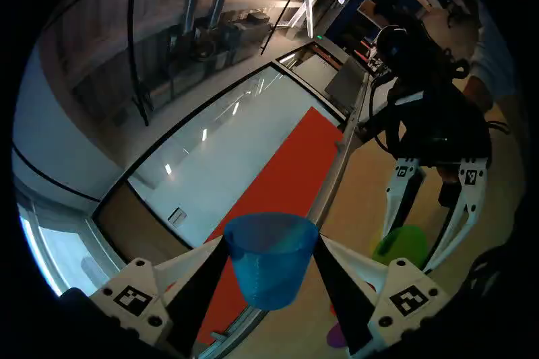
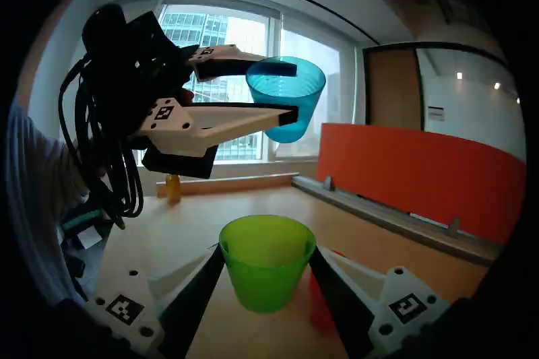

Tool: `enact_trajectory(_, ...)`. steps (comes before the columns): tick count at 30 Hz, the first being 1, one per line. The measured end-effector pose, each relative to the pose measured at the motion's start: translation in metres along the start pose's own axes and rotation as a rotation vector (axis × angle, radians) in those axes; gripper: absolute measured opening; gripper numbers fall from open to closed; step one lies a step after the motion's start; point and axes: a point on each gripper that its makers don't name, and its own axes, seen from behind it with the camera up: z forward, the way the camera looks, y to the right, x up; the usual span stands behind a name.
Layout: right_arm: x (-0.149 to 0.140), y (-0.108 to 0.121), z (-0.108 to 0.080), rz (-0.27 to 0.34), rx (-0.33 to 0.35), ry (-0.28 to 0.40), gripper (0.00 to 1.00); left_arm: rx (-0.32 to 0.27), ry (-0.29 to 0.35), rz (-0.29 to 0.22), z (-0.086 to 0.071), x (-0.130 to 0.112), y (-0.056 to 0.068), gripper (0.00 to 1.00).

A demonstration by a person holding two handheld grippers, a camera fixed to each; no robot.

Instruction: Pour water

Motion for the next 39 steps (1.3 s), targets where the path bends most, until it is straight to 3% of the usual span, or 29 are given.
enact_trajectory(20, 0.002, 0.004, 0.000, 0.000, -0.005, 0.002, 0.91, 0.025, 0.003, 0.120, 0.005, 0.006, -0.003, 0.86)
enact_trajectory(39, 0.004, 0.007, -0.004, -0.004, -0.014, 0.008, 0.90, 0.038, 0.009, 0.186, 0.001, 0.012, -0.005, 0.86)
